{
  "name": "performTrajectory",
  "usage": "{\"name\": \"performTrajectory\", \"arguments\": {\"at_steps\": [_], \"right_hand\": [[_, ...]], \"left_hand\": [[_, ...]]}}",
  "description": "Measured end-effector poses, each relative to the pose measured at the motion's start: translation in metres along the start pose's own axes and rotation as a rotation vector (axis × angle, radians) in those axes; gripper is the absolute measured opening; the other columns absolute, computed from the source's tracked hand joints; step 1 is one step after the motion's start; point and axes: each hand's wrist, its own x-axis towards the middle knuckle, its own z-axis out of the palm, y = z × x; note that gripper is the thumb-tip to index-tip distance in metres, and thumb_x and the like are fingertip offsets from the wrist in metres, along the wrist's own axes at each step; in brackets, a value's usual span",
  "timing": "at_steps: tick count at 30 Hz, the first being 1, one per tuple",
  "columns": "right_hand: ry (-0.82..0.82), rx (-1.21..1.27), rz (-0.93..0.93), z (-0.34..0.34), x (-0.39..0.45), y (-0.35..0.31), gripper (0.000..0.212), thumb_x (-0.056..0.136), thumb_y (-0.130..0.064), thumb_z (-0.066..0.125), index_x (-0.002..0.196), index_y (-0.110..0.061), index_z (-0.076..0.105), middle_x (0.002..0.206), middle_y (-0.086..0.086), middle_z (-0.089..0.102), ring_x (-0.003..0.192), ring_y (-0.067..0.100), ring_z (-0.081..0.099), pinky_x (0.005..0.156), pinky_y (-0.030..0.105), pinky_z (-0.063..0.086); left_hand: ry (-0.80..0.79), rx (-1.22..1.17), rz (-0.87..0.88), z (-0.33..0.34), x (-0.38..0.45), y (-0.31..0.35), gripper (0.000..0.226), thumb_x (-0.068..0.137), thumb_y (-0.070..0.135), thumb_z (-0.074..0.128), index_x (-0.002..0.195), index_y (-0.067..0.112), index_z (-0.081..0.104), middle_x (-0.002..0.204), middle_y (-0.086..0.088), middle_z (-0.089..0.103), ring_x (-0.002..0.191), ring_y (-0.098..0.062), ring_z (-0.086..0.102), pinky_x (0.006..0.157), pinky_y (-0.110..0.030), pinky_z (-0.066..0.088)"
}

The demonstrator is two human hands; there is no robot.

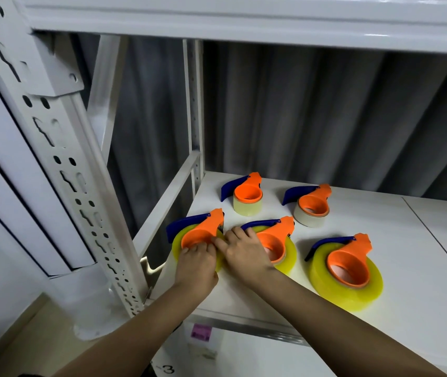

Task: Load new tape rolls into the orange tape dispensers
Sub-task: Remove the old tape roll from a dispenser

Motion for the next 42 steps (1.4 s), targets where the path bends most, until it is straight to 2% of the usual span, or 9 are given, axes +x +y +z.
{"name": "performTrajectory", "arguments": {"at_steps": [6,10,13,15,18,28,34,39,42], "right_hand": [[-0.003,0.029,-0.004,0.002,0.001,0.003,0.045,0.061,-0.034,0.083,0.104,-0.029,0.071,0.077,0.001,0.068,0.075,0.020,0.064,0.065,0.031,0.049],[0.035,0.109,0.021,-0.011,0.003,0.019,0.045,0.072,-0.022,0.074,0.116,-0.022,0.064,0.082,0.003,0.067,0.079,0.024,0.062,0.065,0.032,0.046],[-0.017,0.120,0.089,-0.026,0.008,0.042,0.041,0.092,-0.024,0.052,0.133,-0.021,0.050,0.111,0.006,0.064,0.104,0.028,0.056,0.082,0.037,0.039],[-0.055,0.116,0.192,-0.031,0.013,0.064,0.042,0.095,-0.029,0.046,0.136,-0.022,0.044,0.126,0.005,0.057,0.117,0.027,0.049,0.091,0.038,0.035],[-0.137,0.081,0.348,-0.033,0.016,0.097,0.043,0.095,-0.035,0.047,0.136,-0.024,0.044,0.132,0.004,0.055,0.122,0.026,0.047,0.096,0.038,0.036],[-0.340,-0.002,0.583,-0.014,-0.034,0.184,0.037,0.095,-0.026,0.046,0.130,-0.013,0.049,0.127,0.010,0.056,0.117,0.030,0.049,0.091,0.036,0.038],[-0.377,0.057,0.571,0.008,-0.059,0.229,0.043,0.095,-0.030,0.045,0.136,-0.018,0.045,0.132,0.007,0.052,0.122,0.027,0.047,0.096,0.036,0.037],[-0.357,0.039,0.475,0.016,-0.074,0.267,0.044,0.096,-0.031,0.044,0.138,-0.018,0.044,0.132,0.008,0.053,0.121,0.027,0.048,0.096,0.035,0.039],[-0.349,0.028,0.409,0.019,-0.080,0.284,0.042,0.096,-0.030,0.045,0.135,-0.017,0.046,0.128,0.009,0.055,0.117,0.027,0.050,0.093,0.033,0.040]], "left_hand": [[-0.025,-0.055,0.051,-0.007,0.004,-0.010,0.048,0.088,0.040,0.053,0.129,0.017,0.045,0.128,0.000,0.055,0.119,-0.017,0.050,0.105,-0.031,0.032],[0.096,-0.079,0.020,-0.038,0.016,-0.019,0.031,0.090,0.034,0.045,0.115,0.016,0.051,0.114,-0.002,0.060,0.101,-0.022,0.059,0.078,-0.030,0.040],[0.174,-0.033,0.031,-0.061,0.036,-0.017,0.027,0.093,0.029,0.042,0.113,0.014,0.051,0.113,-0.005,0.059,0.099,-0.026,0.060,0.072,-0.031,0.037],[0.193,-0.053,0.039,-0.072,0.053,-0.007,0.027,0.093,0.028,0.043,0.115,0.015,0.051,0.114,-0.006,0.060,0.101,-0.027,0.060,0.074,-0.032,0.038],[0.141,-0.114,0.065,-0.081,0.079,0.014,0.031,0.093,0.029,0.046,0.120,0.013,0.050,0.119,-0.009,0.059,0.106,-0.029,0.058,0.083,-0.035,0.041],[0.014,-0.091,0.259,-0.073,0.137,0.105,0.040,0.093,0.028,0.048,0.129,0.011,0.046,0.130,-0.012,0.048,0.120,-0.031,0.048,0.094,-0.040,0.037],[-0.011,0.039,0.345,-0.057,0.160,0.169,0.038,0.094,0.020,0.045,0.130,0.009,0.046,0.136,-0.011,0.045,0.125,-0.028,0.045,0.104,-0.038,0.031],[-0.162,0.004,0.273,-0.044,0.174,0.212,0.041,0.099,0.025,0.037,0.137,0.012,0.042,0.146,-0.009,0.039,0.134,-0.027,0.036,0.117,-0.042,0.012],[-0.177,-0.045,0.234,-0.043,0.176,0.236,0.042,0.099,0.024,0.037,0.140,0.014,0.040,0.145,-0.007,0.042,0.134,-0.026,0.037,0.118,-0.042,0.016]]}}
